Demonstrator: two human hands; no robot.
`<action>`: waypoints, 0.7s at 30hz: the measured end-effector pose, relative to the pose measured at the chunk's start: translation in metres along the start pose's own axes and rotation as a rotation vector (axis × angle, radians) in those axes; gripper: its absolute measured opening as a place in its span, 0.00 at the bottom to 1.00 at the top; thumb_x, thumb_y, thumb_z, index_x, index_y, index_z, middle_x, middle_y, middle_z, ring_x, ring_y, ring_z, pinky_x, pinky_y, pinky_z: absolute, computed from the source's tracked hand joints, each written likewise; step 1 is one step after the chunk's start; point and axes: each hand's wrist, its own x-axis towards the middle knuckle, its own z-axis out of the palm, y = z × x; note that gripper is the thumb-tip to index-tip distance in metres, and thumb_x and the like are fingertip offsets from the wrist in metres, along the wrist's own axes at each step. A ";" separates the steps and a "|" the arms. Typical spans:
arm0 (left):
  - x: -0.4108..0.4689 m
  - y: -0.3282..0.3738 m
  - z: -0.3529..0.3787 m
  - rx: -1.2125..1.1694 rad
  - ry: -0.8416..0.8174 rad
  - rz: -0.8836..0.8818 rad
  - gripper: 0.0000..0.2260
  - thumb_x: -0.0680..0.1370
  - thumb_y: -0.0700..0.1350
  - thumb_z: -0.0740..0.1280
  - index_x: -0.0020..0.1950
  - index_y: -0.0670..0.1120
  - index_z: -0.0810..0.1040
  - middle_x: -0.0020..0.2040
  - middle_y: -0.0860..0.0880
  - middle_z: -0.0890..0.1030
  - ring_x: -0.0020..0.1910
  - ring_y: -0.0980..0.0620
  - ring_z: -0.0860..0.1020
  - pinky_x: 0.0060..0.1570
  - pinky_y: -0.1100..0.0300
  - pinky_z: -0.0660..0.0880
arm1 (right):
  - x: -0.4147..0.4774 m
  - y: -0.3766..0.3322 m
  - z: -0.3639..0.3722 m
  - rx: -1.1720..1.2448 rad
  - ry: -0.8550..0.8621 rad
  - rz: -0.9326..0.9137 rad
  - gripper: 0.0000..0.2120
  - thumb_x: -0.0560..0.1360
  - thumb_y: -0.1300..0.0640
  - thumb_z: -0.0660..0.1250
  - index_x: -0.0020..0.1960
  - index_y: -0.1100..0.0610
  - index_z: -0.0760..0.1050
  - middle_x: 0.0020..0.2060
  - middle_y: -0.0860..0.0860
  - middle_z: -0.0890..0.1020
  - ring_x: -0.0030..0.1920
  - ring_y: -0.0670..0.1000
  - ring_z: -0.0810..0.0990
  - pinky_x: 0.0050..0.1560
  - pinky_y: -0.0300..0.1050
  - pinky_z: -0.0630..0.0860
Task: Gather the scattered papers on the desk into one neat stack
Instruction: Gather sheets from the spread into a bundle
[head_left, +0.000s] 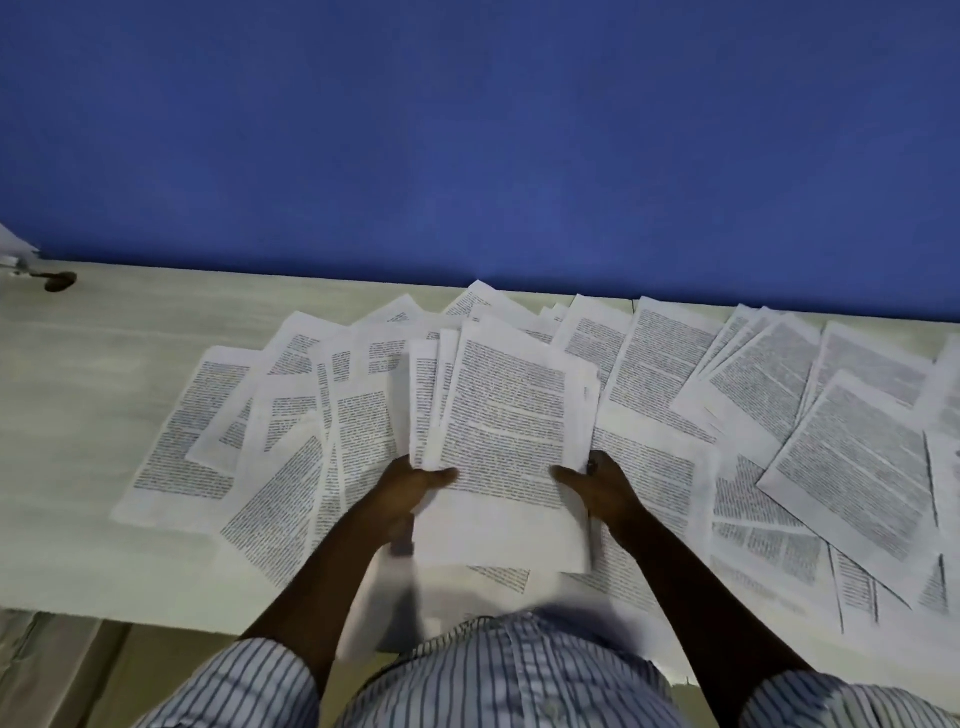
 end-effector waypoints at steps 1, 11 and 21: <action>-0.006 0.004 -0.007 -0.008 -0.061 0.003 0.17 0.72 0.36 0.75 0.60 0.42 0.81 0.59 0.43 0.84 0.60 0.42 0.81 0.63 0.46 0.75 | -0.004 -0.002 0.001 0.066 -0.027 0.022 0.07 0.72 0.54 0.77 0.46 0.53 0.80 0.43 0.50 0.85 0.44 0.49 0.83 0.44 0.43 0.81; -0.028 0.039 -0.020 0.278 -0.195 0.045 0.14 0.74 0.37 0.73 0.59 0.45 0.80 0.55 0.49 0.85 0.47 0.57 0.83 0.44 0.69 0.77 | -0.025 -0.035 0.035 0.306 -0.197 -0.097 0.22 0.71 0.62 0.76 0.64 0.60 0.78 0.58 0.55 0.83 0.60 0.56 0.82 0.67 0.58 0.73; -0.049 0.074 -0.021 0.250 -0.106 0.403 0.16 0.77 0.44 0.72 0.64 0.51 0.77 0.54 0.59 0.81 0.49 0.65 0.79 0.48 0.73 0.73 | -0.048 -0.077 0.054 0.303 0.014 -0.271 0.17 0.72 0.59 0.76 0.60 0.52 0.80 0.53 0.49 0.86 0.53 0.48 0.85 0.53 0.43 0.81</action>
